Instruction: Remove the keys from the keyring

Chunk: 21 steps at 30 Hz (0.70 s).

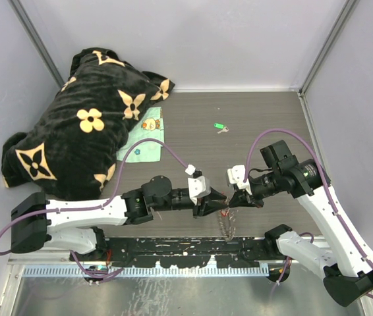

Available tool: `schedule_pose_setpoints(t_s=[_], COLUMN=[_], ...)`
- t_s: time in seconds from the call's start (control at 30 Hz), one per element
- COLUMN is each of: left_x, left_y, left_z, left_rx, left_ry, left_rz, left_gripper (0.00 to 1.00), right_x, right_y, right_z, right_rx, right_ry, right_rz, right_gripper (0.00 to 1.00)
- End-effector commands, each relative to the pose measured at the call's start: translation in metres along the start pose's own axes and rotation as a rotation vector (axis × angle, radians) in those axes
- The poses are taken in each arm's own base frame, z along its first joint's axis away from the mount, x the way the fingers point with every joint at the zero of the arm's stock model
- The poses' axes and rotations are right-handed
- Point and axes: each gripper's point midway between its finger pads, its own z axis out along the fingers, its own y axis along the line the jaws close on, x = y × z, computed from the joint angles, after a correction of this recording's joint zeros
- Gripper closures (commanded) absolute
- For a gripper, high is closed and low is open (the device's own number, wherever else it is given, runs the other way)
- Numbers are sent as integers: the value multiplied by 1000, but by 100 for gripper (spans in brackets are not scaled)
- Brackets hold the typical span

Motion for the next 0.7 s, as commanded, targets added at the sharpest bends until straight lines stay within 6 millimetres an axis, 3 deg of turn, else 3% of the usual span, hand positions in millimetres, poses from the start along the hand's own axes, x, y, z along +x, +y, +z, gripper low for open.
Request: schedule_pose_setpoints(t_s=[0.0, 0.1, 0.67], left_x=[-29, -28, -21], left_y=[5, 5, 5], left_z=[9, 9, 8], left_rx=[-21, -23, -25], left_ry=[-66, -51, -3], left_rz=[20, 19, 11], left_gripper=[72, 77, 76], right_x=[-14, -14, -16], right_y=[-1, -1, -2], right_z=[-1, -2, -2], right_rx=[0, 2, 9], right_ry=[-59, -59, -60], right_rz=[-47, -48, -53], right_gripper=[99, 99, 99])
